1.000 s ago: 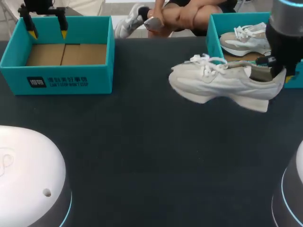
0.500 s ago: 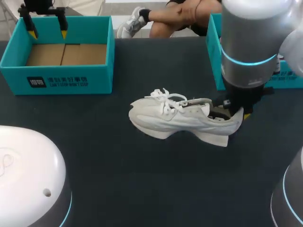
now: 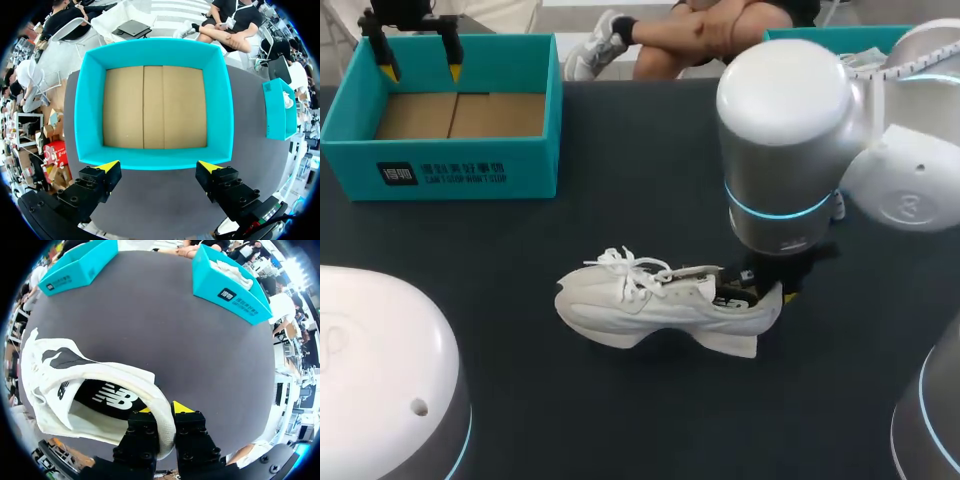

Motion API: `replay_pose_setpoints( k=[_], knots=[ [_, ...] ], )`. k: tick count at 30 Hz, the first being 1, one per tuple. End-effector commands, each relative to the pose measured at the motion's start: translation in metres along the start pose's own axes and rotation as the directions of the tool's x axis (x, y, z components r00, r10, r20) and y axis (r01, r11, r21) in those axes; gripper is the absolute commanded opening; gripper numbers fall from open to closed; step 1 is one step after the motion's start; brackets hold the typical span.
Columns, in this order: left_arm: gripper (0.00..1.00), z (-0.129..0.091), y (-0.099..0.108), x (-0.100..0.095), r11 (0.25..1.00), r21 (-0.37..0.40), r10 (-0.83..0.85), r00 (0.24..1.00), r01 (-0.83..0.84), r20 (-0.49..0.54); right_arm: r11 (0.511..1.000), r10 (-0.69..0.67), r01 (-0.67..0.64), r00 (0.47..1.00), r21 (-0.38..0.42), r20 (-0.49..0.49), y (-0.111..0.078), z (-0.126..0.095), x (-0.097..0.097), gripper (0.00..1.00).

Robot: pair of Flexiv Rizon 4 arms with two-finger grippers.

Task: Take the shoe out of the shoebox, open the shoe tongue, remove and reinsert the insole, then place the shoe into the shoebox

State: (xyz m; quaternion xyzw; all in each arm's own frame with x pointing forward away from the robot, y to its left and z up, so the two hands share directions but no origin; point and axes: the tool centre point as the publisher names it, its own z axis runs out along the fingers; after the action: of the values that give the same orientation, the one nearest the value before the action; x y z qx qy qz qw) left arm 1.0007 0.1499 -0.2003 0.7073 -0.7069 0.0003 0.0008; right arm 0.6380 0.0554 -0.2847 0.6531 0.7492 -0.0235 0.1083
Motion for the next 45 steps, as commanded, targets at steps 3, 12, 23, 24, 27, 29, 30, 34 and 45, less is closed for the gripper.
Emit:
replay_pose_setpoints(
  k=[3, 12, 23, 24, 27, 29, 30, 34, 45],
  knots=[
    [1.0, 0.0, 0.0, 0.0, 1.0, 0.0, 0.0, 1.0, 0.0, 0.001, 1.0, 0.01, -0.01, 0.999, 0.013, 0.037, 0.013, 0.028, 0.054, 0.0],
    [1.0, 0.0, 0.0, 0.0, 1.0, 0.0, 0.0, 1.0, 0.0, 0.001, 0.999, 0.05, -0.049, 0.995, -0.012, 0.087, 0.029, 0.04, 0.079, 0.0],
    [1.0, 0.0, 0.0, 0.0, 1.0, 0.0, 0.0, 1.0, 0.0, 0.001, 0.996, 0.089, -0.085, 0.984, -0.032, 0.155, 0.036, 0.058, 0.08, 0.0],
    [1.0, 0.0, 0.0, 0.0, 1.0, 0.0, 0.0, 1.0, 0.0, 0.001, 0.995, 0.096, -0.092, 0.982, -0.031, 0.164, 0.036, 0.059, 0.079, 0.0],
    [1.0, 0.0, 0.0, 0.0, 1.0, 0.0, 0.0, 1.0, 0.0, 0.001, 0.996, 0.094, -0.091, 0.981, -0.024, 0.17, 0.037, 0.063, 0.076, 0.0],
    [1.0, 0.0, 0.0, 0.0, 1.0, 0.0, 0.0, 1.0, 0.0, 0.001, 0.995, 0.098, -0.096, 0.98, -0.02, 0.172, 0.037, 0.065, 0.075, 0.0],
    [1.0, 0.0, 0.0, 0.0, 1.0, 0.0, 0.0, 1.0, 0.0, 0.001, 0.995, 0.097, -0.096, 0.98, -0.016, 0.173, 0.037, 0.065, 0.074, 0.0],
    [1.0, 0.0, 0.0, 0.0, 1.0, 0.0, 0.0, 1.0, 0.0, 0.001, 0.995, 0.098, -0.098, 0.979, -0.009, 0.179, 0.037, 0.068, 0.073, 0.0],
    [1.0, 0.0, 0.0, 0.0, 1.0, 0.0, 0.0, 1.0, 0.0, 0.001, 0.993, 0.116, -0.117, 0.982, 0.0, 0.147, 0.038, 0.057, 0.066, 1.0]
  ],
)
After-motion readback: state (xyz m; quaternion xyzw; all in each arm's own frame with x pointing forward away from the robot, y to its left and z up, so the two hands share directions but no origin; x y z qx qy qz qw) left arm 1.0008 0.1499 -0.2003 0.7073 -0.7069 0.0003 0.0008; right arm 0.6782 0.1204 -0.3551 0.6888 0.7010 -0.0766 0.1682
